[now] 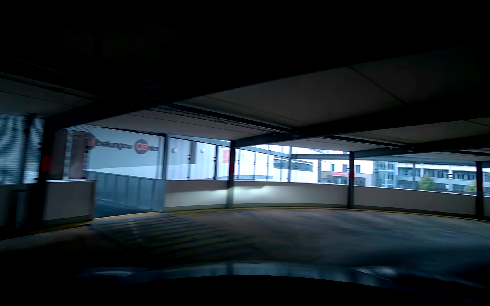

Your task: Follow the waypoints while adhering to traffic rules and regulations

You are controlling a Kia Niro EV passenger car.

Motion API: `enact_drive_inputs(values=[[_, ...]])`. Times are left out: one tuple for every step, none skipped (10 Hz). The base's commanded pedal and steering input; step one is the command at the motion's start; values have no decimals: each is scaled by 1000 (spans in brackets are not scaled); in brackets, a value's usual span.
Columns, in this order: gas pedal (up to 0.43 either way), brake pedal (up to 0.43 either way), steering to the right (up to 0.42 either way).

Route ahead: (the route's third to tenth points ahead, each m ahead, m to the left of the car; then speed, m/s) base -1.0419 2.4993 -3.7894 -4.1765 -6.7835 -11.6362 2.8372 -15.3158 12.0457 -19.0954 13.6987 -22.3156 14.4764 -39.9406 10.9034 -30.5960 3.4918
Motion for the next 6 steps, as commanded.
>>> enact_drive_inputs(values=[[67,0,489],[67,0,491],[47,0,500],[39,0,512],[39,0,525],[39,0,542]])
